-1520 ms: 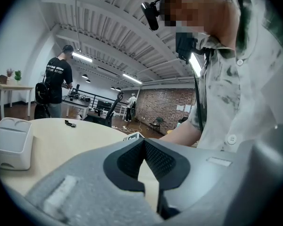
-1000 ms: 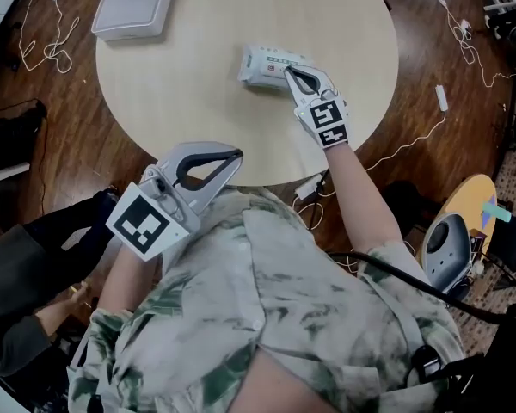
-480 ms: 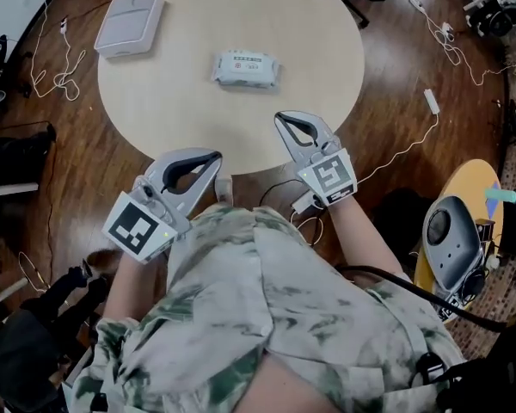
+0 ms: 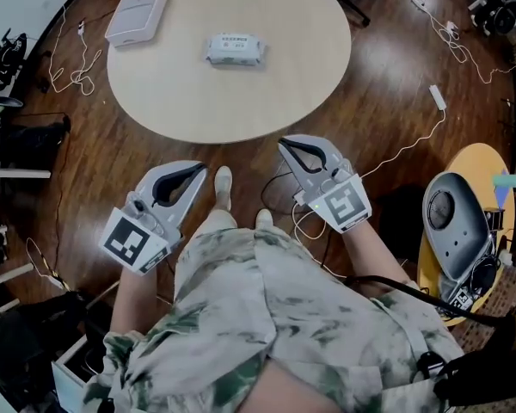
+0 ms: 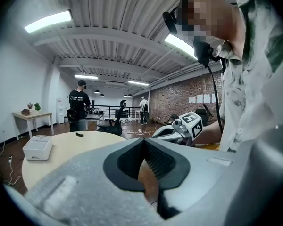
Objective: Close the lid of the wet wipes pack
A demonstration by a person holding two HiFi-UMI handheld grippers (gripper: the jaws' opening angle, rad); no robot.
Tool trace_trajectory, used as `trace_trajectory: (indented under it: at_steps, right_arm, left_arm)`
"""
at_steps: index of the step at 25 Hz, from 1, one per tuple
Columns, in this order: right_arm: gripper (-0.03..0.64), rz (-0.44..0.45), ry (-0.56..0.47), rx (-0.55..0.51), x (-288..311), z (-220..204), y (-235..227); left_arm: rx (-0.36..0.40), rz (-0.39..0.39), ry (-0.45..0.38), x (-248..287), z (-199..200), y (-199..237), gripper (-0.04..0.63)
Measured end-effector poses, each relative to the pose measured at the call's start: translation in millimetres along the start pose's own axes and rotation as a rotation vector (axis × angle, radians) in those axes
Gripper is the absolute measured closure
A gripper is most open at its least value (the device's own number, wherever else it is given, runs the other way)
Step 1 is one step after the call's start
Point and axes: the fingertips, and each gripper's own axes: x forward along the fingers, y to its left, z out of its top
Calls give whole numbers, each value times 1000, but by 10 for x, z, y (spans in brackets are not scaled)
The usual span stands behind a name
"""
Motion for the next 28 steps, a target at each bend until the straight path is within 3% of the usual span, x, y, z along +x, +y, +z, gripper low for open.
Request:
trace_trajectory:
  at_steps: [6, 14, 28]
  right_arm:
    - [611, 0, -13, 2, -392, 98, 354]
    - [611, -41, -16, 4, -670, 338, 966]
    - [611, -134, -12, 35, -904, 843, 3024]
  left_arm:
    - [48, 20, 45, -360, 24, -394, 594]
    - [66, -44, 58, -973, -31, -856, 594]
    - [54, -219, -6, -2598, -577, -1699, 594]
